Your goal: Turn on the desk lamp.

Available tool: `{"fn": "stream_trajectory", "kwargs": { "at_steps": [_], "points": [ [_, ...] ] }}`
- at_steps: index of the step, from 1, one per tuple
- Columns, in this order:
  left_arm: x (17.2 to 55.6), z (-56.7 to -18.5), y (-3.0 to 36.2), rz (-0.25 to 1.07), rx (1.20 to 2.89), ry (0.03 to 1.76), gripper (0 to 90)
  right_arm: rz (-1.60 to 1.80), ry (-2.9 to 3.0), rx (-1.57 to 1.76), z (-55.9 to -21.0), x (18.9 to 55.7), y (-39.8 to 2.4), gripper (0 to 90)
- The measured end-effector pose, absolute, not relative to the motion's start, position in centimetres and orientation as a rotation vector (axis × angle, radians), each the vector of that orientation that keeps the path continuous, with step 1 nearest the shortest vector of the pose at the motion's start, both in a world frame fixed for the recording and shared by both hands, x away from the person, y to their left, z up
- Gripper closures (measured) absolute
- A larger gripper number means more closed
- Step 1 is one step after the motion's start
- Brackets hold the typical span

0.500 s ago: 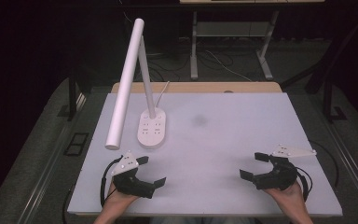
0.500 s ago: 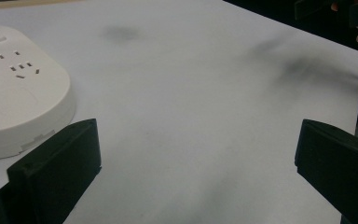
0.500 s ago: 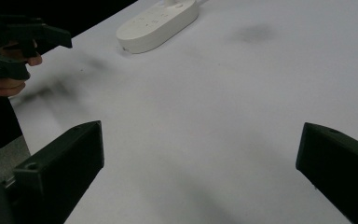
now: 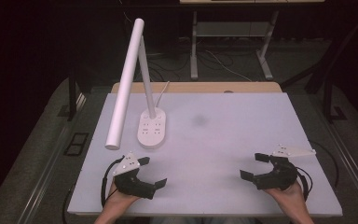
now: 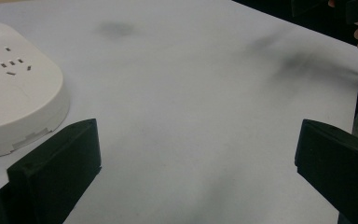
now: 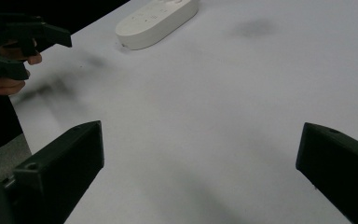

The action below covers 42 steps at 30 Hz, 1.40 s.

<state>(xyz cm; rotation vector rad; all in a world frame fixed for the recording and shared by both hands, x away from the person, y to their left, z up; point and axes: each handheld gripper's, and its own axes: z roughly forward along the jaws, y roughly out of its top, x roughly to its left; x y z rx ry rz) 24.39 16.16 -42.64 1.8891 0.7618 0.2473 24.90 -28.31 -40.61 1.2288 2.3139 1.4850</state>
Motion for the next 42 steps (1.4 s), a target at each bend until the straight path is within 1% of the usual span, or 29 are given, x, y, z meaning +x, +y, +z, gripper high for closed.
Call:
{"fn": "stream_trajectory", "kwargs": {
  "at_steps": [27,42],
  "points": [
    [24.3,-42.6,16.7,0.266,1.871,0.790,0.0,1.471,2.338,1.237,-40.4,25.5,-28.3,0.4],
    [24.4,-42.6,16.8,0.272,1.868,0.804,0.0,1.463,2.396,1.185,-38.6,27.3,-26.9,0.4]
  ]
}}
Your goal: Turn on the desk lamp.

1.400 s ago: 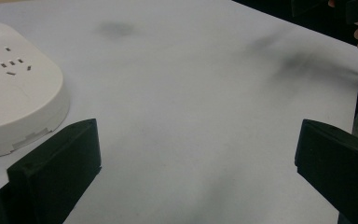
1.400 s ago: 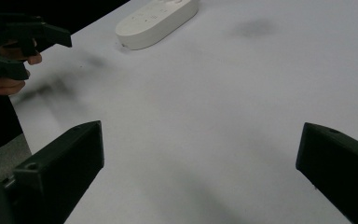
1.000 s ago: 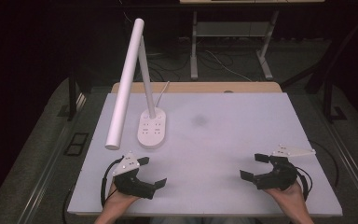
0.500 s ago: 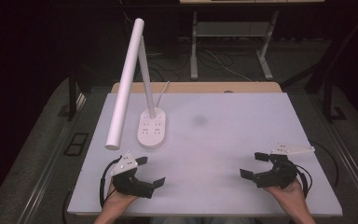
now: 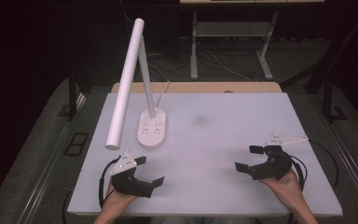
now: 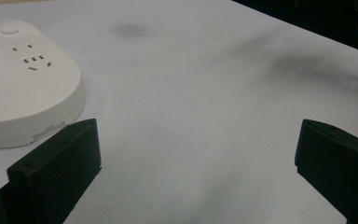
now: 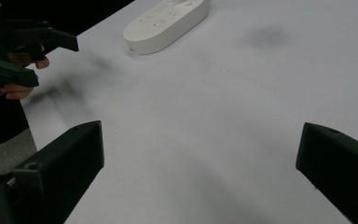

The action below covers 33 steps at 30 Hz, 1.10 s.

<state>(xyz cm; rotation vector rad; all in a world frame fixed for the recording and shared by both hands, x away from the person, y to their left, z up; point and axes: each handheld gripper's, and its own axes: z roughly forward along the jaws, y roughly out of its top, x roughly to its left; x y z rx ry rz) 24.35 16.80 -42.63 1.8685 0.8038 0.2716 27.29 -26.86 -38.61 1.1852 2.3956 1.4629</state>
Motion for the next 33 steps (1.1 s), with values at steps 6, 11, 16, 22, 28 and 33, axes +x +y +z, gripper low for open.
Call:
{"fn": "stream_trajectory", "kwargs": {
  "at_steps": [6,11,16,22,28,33],
  "points": [
    [24.3,-42.6,16.8,0.268,1.869,0.804,0.0,1.457,2.423,1.173,-37.9,28.0,-26.2,0.4],
    [24.3,-42.6,16.8,0.266,1.872,0.803,0.0,1.450,2.452,1.128,-37.1,28.8,-25.2,0.4],
    [24.3,-42.6,16.8,0.267,1.868,0.806,0.0,1.465,2.462,1.099,-36.3,29.7,-24.2,0.4],
    [24.3,-42.6,16.8,0.271,1.870,0.802,0.0,1.473,2.481,1.078,-35.7,30.5,-23.1,0.4],
    [24.2,-42.6,16.8,0.268,1.863,0.807,0.0,1.476,2.510,1.033,-35.1,31.7,-21.4,0.4],
    [24.2,-42.6,16.8,0.270,1.866,0.802,0.0,1.478,2.524,1.016,-34.8,32.5,-20.0,0.4]
  ]
}}
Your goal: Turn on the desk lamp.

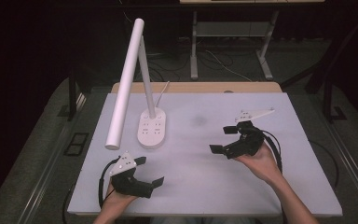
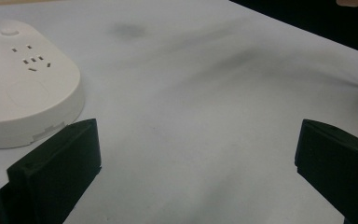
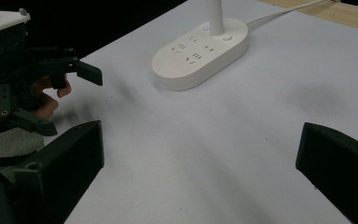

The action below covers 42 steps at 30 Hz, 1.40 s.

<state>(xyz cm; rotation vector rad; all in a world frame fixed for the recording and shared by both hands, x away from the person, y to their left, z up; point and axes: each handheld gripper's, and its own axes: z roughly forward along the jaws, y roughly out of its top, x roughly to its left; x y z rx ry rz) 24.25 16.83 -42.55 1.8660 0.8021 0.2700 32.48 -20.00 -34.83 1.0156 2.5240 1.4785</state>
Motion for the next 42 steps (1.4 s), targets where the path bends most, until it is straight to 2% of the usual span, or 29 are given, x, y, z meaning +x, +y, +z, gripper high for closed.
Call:
{"fn": "stream_trajectory", "kwargs": {
  "at_steps": [42],
  "points": [
    [24.3,-42.6,16.8,0.269,1.877,0.797,0.0,1.456,2.578,0.995,-34.1,39.8,-12.6,0.4]
  ]
}}
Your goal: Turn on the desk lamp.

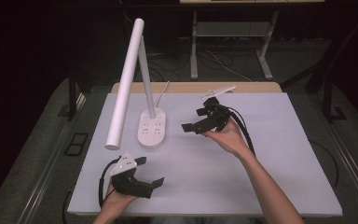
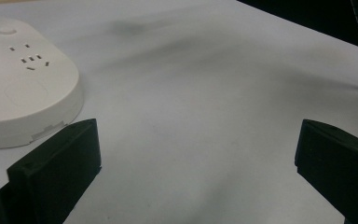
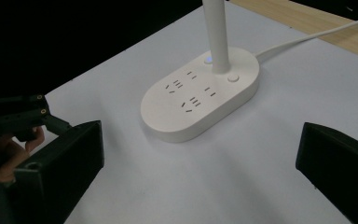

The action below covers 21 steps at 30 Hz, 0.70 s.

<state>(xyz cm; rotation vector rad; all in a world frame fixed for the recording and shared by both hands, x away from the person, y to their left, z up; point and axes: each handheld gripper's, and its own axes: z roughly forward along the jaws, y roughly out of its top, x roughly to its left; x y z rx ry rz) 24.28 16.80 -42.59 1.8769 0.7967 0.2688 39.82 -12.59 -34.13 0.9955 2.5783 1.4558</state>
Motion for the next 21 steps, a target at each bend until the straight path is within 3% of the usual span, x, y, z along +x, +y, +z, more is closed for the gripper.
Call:
{"fn": "stream_trajectory", "kwargs": {
  "at_steps": [21],
  "points": [
    [24.3,-42.5,17.0,0.274,1.870,0.794,0.0,1.432,2.591,1.059,-35.4,44.4,-9.7,0.5]
  ]
}}
